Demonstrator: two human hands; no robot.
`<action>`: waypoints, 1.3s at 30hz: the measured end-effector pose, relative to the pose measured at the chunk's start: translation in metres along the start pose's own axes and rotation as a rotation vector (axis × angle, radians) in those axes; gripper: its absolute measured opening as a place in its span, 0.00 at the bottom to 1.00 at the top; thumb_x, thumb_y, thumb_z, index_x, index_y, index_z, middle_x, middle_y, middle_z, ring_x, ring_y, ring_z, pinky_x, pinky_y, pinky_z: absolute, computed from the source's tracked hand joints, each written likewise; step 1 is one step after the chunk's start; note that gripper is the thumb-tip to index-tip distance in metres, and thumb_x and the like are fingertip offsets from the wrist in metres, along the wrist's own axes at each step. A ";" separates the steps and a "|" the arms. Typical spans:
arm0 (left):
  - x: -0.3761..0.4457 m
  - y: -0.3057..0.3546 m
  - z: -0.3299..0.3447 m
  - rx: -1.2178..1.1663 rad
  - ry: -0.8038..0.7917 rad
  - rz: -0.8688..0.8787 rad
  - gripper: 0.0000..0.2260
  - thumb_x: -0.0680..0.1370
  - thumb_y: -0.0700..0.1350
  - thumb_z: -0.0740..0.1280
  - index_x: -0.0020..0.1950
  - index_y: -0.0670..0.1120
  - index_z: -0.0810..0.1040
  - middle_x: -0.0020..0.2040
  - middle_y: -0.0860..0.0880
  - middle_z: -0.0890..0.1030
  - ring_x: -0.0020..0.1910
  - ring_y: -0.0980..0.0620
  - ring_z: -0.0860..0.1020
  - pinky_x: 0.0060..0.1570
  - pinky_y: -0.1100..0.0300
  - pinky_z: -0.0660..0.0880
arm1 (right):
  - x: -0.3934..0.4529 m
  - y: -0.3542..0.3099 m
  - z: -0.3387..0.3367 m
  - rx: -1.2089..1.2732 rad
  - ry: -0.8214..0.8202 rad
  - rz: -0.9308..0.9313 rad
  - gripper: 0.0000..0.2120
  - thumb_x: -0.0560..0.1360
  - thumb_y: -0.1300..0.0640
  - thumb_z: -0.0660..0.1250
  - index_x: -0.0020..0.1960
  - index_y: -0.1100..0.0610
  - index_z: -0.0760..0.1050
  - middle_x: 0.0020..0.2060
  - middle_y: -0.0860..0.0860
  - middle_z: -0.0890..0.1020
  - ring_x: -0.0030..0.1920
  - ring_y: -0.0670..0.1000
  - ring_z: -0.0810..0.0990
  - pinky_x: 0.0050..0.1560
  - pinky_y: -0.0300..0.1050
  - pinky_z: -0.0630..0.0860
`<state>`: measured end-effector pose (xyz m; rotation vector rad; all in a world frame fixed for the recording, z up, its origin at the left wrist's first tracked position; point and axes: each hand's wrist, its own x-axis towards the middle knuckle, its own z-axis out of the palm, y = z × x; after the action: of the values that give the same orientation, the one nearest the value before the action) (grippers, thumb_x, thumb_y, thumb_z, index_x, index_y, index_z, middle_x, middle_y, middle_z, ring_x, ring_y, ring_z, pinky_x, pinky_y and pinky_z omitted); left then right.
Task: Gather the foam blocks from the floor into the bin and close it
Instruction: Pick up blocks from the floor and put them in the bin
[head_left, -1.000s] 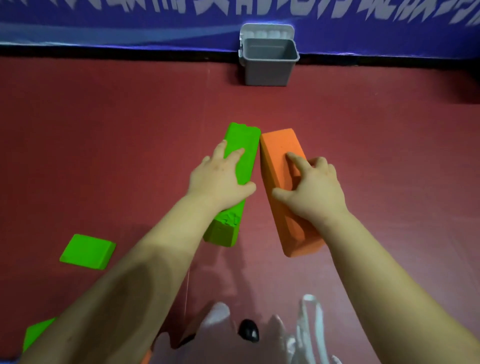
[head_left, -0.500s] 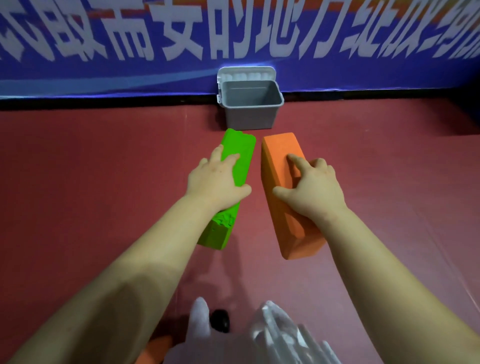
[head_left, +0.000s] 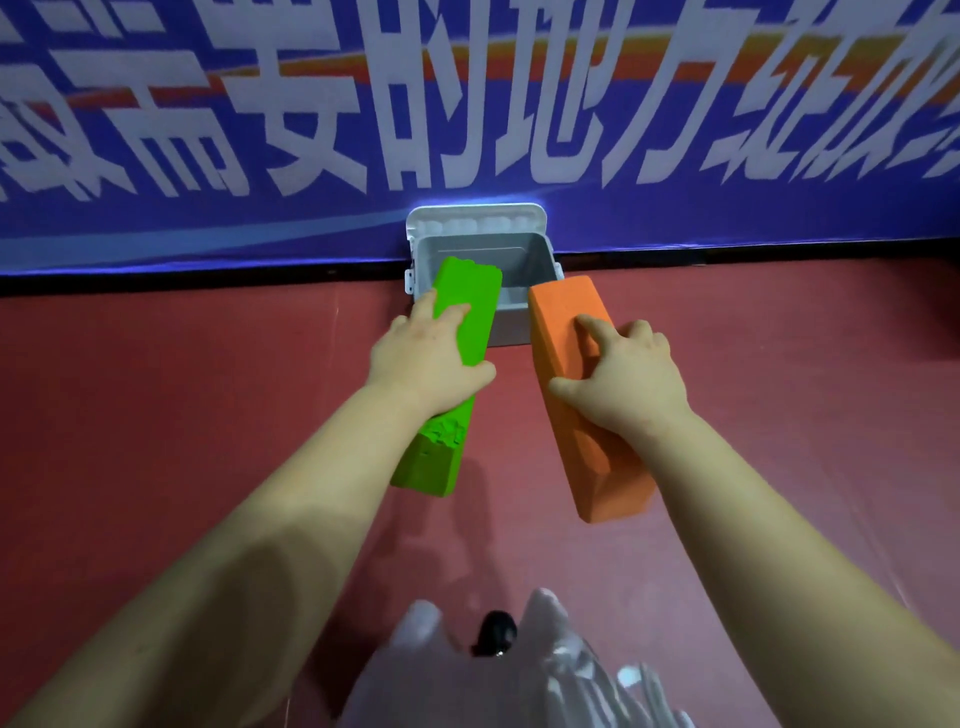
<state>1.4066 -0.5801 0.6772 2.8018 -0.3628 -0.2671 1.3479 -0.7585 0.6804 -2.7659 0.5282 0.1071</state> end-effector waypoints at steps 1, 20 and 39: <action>0.029 0.003 -0.002 -0.004 -0.006 -0.009 0.34 0.71 0.59 0.66 0.75 0.56 0.60 0.78 0.49 0.55 0.69 0.40 0.65 0.66 0.51 0.66 | 0.030 -0.002 -0.004 -0.019 -0.008 -0.002 0.37 0.67 0.40 0.68 0.73 0.45 0.60 0.62 0.57 0.68 0.63 0.60 0.66 0.60 0.53 0.69; 0.581 0.015 0.002 0.051 -0.203 -0.138 0.33 0.72 0.57 0.66 0.75 0.55 0.60 0.77 0.47 0.54 0.71 0.41 0.64 0.67 0.49 0.67 | 0.602 -0.043 0.002 -0.062 -0.229 -0.066 0.36 0.68 0.42 0.68 0.73 0.46 0.60 0.65 0.58 0.67 0.65 0.61 0.65 0.61 0.54 0.69; 0.667 -0.031 -0.036 -0.006 0.009 -0.388 0.21 0.77 0.53 0.62 0.69 0.51 0.69 0.65 0.49 0.75 0.63 0.47 0.74 0.59 0.56 0.70 | 0.761 -0.153 0.014 -0.337 -0.521 -0.968 0.22 0.74 0.49 0.65 0.67 0.53 0.69 0.63 0.54 0.75 0.62 0.57 0.74 0.57 0.49 0.72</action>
<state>2.0551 -0.7253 0.6058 2.8462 0.1888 -0.3380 2.1113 -0.8829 0.6117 -2.7943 -1.0203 0.6910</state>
